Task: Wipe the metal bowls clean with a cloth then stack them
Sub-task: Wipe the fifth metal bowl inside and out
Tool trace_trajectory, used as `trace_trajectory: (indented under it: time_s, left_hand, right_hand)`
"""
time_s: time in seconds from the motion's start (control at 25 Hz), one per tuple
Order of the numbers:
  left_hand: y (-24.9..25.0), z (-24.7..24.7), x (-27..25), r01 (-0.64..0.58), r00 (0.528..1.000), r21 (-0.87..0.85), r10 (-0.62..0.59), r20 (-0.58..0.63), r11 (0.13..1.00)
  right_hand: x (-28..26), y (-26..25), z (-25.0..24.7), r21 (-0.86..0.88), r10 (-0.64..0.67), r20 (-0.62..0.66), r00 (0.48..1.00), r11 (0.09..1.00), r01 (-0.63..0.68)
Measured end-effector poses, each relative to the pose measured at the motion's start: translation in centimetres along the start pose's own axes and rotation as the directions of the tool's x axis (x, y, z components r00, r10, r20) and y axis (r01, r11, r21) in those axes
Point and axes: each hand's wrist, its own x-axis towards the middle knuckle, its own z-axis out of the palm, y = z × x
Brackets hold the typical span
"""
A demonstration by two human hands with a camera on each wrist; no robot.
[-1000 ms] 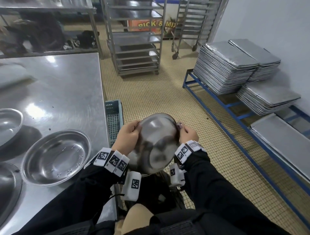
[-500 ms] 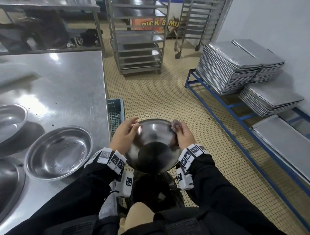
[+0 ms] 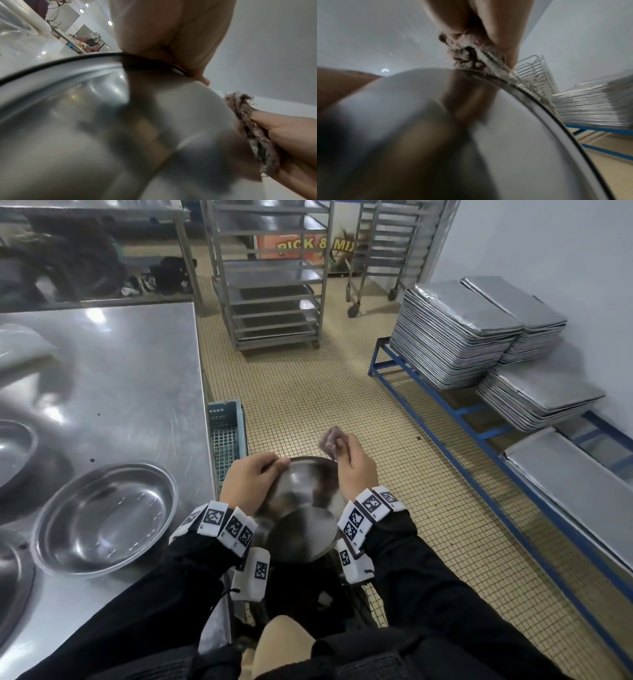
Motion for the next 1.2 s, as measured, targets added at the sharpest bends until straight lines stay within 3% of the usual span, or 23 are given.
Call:
trace_trajectory:
  time_s: [0.08,0.12,0.2,0.36,0.44,0.56,0.64,0.72,0.84,0.88,0.96,1.04,1.08,1.12,1.2]
  left_hand:
    - [-0.2,0.1,-0.1,0.060,0.997,-0.039,-0.062,-0.037,0.997]
    - [-0.1,0.2,0.0,0.083,0.995,-0.062,-0.086,-0.049,0.995]
    - [0.4,0.4,0.2,0.107,0.991,-0.129,-0.116,-0.066,0.986]
    - [2.1,0.4,0.8,0.095,0.985,-0.244,-0.127,-0.116,0.965]
    - [2.5,0.3,1.0,0.072,0.984,-0.286,-0.114,-0.133,0.955]
    - [2.7,0.1,0.9,0.057,0.982,-0.353,-0.116,-0.149,0.934]
    - [2.6,-0.2,0.9,0.076,0.974,-0.384,-0.151,-0.169,0.920]
    - [2.1,-0.4,1.0,0.104,0.963,-0.389,-0.190,-0.191,0.915]
    - [1.3,-0.4,1.3,0.130,0.952,-0.372,-0.220,-0.212,0.919]
    - [1.3,-0.3,1.3,0.132,0.952,-0.364,-0.221,-0.214,0.922]
    - [1.7,-0.3,1.2,0.126,0.956,-0.343,-0.207,-0.210,0.931]
    - [2.3,-0.2,1.3,0.100,0.961,-0.313,-0.173,-0.216,0.945]
    - [2.6,-0.2,1.4,0.087,0.962,-0.305,-0.159,-0.220,0.948]
    - [2.8,-0.2,1.4,0.077,0.963,-0.308,-0.151,-0.224,0.948]
    - [2.8,-0.5,1.3,0.071,0.961,-0.318,-0.150,-0.233,0.945]
  right_hand:
    - [0.1,-0.1,0.3,-0.022,-0.013,-0.151,0.988,1.000,0.010]
    - [-0.1,-0.2,0.6,-0.046,-0.021,-0.168,0.986,0.999,0.013]
    - [-1.4,-1.1,1.4,-0.112,-0.040,-0.126,0.991,0.993,0.026]
    - [-4.0,-2.8,3.0,-0.369,-0.340,-0.156,0.927,0.891,0.264]
    - [-3.5,-3.2,2.6,-0.429,-0.347,-0.155,0.925,0.867,0.253]
    - [-1.4,-2.5,0.7,-0.327,-0.198,-0.239,0.951,0.938,0.114]
    - [-0.2,0.3,-0.1,-0.041,0.075,-0.237,0.969,0.995,-0.087]
    - [-0.1,3.4,-0.2,0.059,0.295,-0.187,0.937,0.956,-0.289]
    - [-1.1,4.2,-0.3,0.021,0.348,-0.212,0.913,0.936,-0.352]
    - [-1.2,3.2,-0.3,0.051,0.304,-0.231,0.924,0.952,-0.301]
    - [-1.4,-0.4,-0.1,0.027,0.052,-0.266,0.963,0.999,-0.046]
    - [-1.6,-3.2,1.0,-0.225,-0.278,-0.220,0.935,0.947,0.228]
    - [-1.7,-4.0,1.6,-0.364,-0.373,-0.163,0.913,0.883,0.296]
    - [-1.5,-4.1,2.0,-0.436,-0.400,-0.138,0.906,0.846,0.307]
    - [-0.7,-3.7,1.6,-0.369,-0.269,-0.201,0.942,0.911,0.182]
